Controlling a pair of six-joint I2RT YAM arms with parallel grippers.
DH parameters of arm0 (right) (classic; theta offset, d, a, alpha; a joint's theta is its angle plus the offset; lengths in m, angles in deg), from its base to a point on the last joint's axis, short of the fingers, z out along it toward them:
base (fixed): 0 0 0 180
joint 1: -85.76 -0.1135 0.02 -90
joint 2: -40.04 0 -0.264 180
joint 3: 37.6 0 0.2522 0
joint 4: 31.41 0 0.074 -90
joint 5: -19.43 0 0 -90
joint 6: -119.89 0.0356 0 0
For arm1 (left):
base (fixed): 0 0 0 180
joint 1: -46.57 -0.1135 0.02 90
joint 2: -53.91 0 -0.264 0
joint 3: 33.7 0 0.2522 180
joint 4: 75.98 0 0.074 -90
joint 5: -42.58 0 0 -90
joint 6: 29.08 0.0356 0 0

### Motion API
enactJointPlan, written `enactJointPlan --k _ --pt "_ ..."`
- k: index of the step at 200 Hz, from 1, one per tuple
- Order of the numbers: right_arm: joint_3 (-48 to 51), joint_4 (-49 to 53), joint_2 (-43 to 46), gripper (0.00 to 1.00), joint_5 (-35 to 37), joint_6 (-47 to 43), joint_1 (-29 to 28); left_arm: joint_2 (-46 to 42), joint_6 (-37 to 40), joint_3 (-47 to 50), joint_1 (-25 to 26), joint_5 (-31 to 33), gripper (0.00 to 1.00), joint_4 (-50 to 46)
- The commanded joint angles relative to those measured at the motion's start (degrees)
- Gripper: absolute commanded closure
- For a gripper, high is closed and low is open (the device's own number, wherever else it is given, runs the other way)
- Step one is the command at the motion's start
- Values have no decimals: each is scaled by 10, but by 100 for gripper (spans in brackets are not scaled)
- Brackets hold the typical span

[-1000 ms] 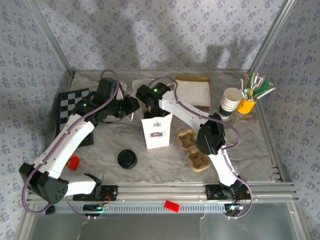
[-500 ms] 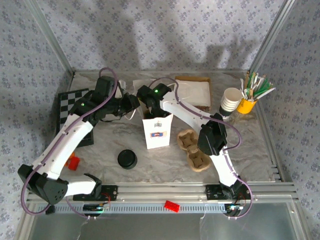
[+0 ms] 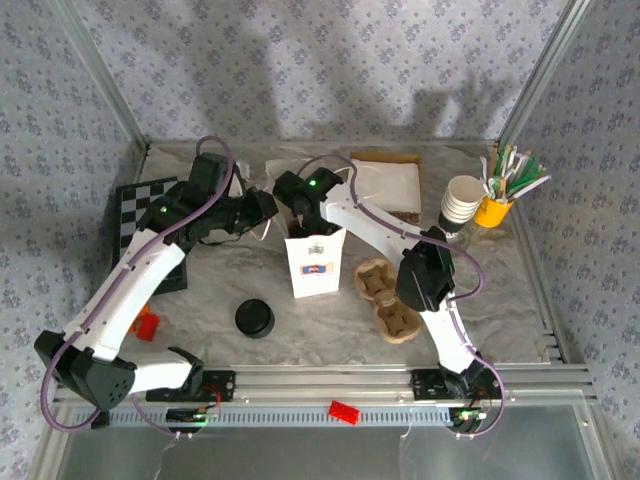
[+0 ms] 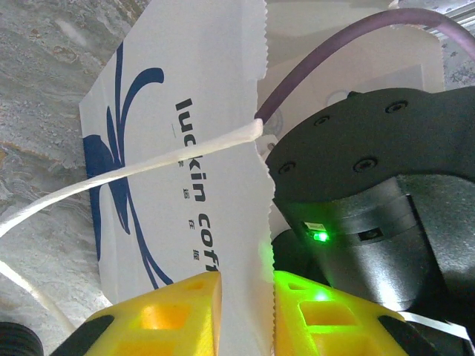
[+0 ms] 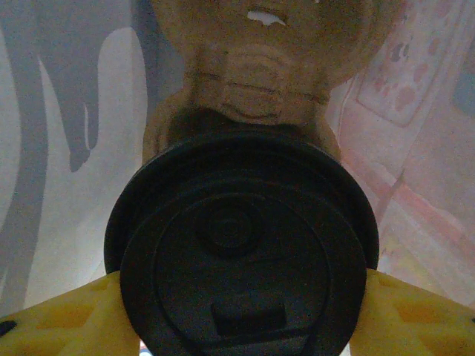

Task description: Pack the takeout coffee

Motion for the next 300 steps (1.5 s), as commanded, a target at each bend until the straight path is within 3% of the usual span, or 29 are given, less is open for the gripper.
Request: enactJointPlan --k 1,168,300 --pt "34 3 -48 38 27 1 1 -8 10 -17 0 8 77 -12" --pt "35 -6 -24 36 68 19 -7 -8 8 -14 0 13 76 -8" --pt "39 -24 -5 27 90 28 -11 -3 8 -11 0 13 76 -5"
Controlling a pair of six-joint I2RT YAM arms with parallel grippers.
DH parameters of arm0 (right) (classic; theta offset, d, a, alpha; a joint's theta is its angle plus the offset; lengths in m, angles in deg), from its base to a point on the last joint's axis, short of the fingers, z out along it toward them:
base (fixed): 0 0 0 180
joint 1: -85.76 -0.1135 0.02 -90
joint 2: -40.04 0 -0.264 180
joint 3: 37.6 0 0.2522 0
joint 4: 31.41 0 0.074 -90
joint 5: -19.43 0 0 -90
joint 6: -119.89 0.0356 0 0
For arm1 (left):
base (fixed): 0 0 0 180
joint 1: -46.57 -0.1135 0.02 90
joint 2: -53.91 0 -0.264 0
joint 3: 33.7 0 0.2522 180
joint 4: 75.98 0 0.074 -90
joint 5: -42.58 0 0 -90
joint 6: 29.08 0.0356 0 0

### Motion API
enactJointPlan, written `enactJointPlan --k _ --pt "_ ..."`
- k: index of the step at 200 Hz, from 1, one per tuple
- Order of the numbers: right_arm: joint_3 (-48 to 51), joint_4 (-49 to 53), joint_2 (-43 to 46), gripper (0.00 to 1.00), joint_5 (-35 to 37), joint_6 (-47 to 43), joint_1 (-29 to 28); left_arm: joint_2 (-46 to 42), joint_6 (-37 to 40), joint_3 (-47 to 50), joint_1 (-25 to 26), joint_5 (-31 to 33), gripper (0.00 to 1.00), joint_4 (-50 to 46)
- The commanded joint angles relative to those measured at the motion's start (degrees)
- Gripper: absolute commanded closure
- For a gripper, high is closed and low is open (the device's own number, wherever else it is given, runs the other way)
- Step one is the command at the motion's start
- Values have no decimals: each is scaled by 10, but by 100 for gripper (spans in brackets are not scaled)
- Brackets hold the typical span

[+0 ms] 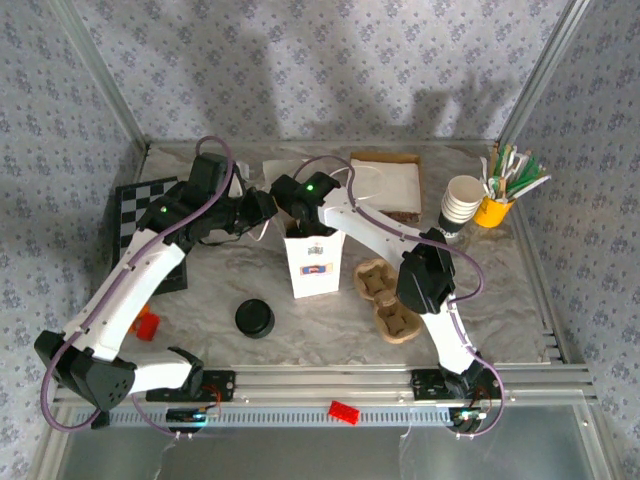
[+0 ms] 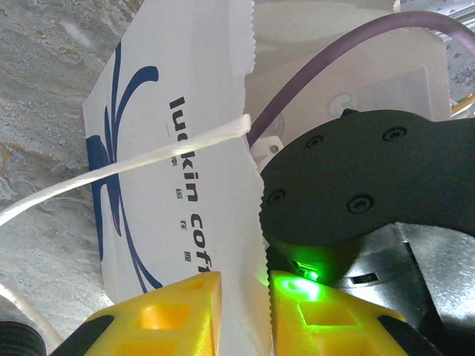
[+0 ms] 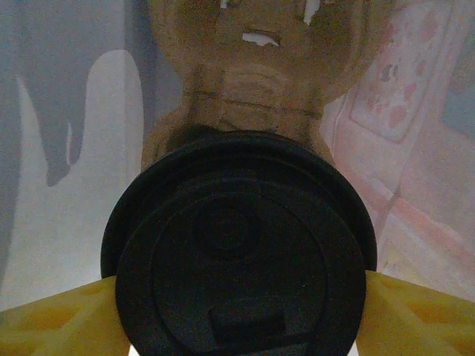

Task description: Pack the takeout coffee

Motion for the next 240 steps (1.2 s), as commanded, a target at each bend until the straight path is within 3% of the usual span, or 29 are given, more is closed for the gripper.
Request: enactJointPlan --k 1,76,143,240 --pt "21 4 -15 26 53 8 2 -3 8 -11 0 9 76 -3" --pt "11 6 -2 21 58 10 1 -2 7 -7 -1 17 77 -3" --pt "-23 22 6 15 62 11 1 3 8 -2 -1 18 87 -1" --pt "-48 34 23 6 54 12 5 11 9 -15 -1 31 91 -21"
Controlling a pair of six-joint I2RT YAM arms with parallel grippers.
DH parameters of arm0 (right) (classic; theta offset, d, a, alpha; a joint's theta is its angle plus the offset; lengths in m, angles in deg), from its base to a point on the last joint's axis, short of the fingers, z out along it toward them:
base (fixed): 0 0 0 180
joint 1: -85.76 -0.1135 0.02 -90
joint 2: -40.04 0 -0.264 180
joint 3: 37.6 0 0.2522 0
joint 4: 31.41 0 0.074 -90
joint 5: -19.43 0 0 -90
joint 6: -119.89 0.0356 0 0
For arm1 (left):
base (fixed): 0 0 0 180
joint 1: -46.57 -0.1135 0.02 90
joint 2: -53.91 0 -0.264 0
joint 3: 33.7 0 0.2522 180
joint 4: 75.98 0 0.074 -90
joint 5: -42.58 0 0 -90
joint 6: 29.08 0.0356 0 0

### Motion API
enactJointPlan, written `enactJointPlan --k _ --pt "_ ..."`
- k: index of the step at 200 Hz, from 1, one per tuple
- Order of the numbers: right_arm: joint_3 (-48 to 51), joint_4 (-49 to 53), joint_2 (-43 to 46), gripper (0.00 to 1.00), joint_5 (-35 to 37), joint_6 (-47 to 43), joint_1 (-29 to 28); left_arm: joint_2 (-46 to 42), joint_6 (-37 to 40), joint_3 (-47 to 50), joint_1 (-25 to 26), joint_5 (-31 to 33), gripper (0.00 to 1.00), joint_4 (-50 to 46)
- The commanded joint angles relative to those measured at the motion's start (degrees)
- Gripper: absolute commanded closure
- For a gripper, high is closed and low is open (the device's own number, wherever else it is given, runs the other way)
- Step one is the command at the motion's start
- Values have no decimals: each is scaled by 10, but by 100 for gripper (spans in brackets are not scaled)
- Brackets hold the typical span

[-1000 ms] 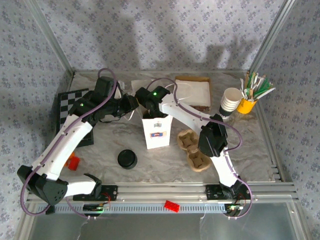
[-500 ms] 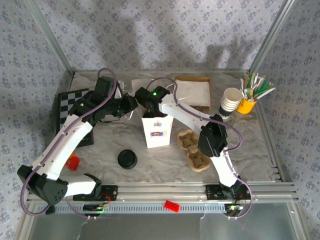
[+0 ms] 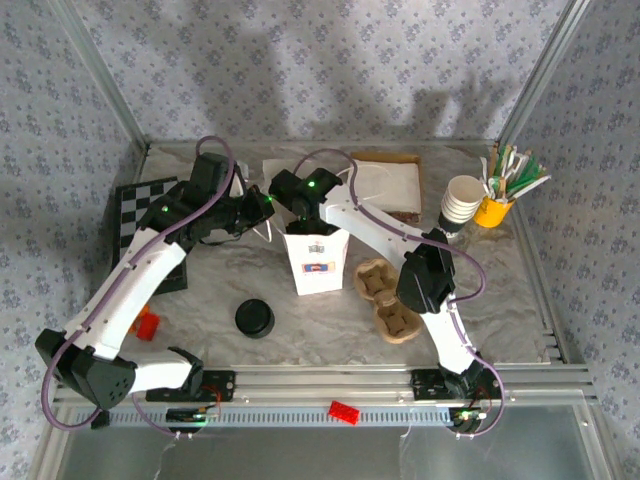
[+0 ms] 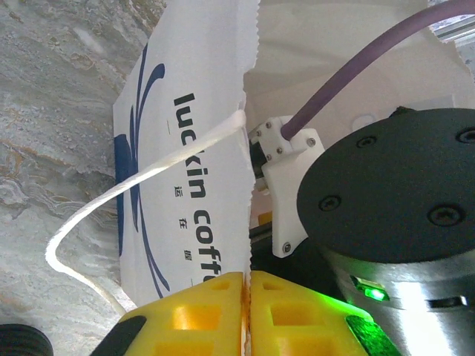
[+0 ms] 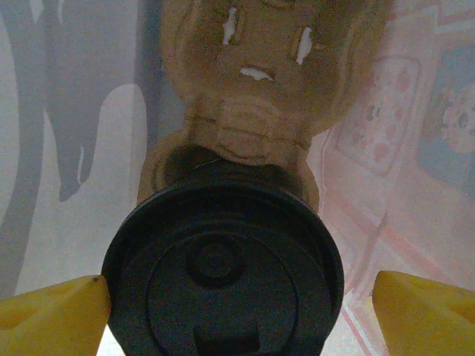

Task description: Pack the takeout coffee

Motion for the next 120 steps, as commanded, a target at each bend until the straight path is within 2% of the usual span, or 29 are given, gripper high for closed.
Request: enactJointPlan --k 1,40,120 --pt "-21 23 23 6 7 10 3 7 9 -15 -1 14 91 -20" --pt "-34 31 33 0 6 10 3 10 10 -22 -2 22 91 -26" --pt "-64 39 39 0 5 10 3 26 18 -50 3 31 92 -46"
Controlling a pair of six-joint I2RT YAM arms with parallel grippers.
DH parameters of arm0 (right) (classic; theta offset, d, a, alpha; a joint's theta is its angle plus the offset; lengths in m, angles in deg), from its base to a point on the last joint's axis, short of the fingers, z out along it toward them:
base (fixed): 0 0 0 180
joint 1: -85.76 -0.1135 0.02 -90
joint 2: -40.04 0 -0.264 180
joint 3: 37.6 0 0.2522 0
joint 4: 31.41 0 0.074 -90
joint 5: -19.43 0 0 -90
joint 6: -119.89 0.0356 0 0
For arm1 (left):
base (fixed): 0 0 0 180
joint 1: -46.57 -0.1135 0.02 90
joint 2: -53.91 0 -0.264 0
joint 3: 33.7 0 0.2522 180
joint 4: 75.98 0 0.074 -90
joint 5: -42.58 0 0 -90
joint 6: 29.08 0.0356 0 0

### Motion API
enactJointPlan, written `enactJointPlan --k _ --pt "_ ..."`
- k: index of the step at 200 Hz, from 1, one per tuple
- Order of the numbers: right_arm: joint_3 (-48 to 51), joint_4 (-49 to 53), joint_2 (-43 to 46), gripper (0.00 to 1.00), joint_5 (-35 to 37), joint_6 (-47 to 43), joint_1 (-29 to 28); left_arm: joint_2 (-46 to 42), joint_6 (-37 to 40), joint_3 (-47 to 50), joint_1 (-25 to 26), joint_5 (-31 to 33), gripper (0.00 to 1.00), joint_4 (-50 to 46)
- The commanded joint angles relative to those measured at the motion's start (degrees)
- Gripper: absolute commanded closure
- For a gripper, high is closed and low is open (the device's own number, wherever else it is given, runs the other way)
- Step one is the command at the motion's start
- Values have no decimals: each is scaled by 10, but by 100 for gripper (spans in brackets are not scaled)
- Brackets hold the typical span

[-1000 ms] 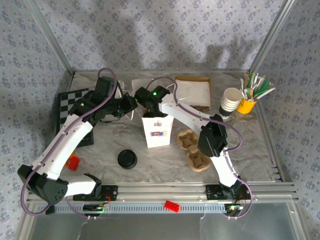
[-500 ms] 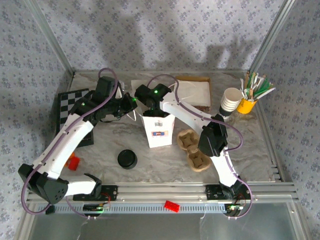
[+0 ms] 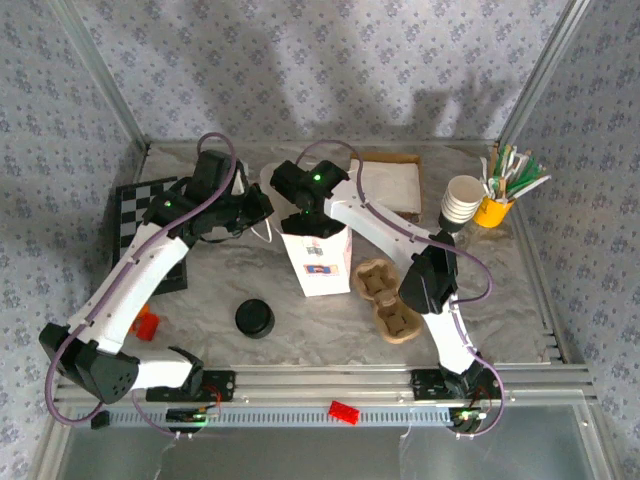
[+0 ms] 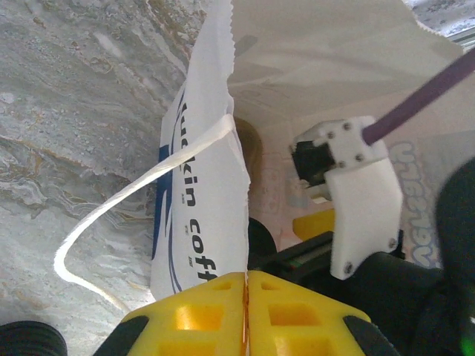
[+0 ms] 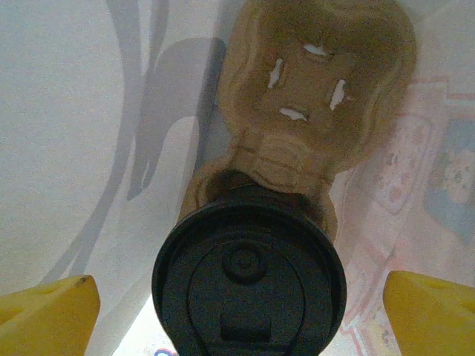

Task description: Pack the takeout coffee

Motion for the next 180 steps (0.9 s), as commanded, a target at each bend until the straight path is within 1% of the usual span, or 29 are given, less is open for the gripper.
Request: enactJointPlan --k 1,98,180 --pt "-23 18 27 0 5 8 1 6 14 -28 3 11 92 -23" --pt "-45 25 35 0 15 11 0 29 31 -72 15 34 90 -55" --pt "-46 26 44 0 17 13 -1 35 34 -82 18 44 85 -63"
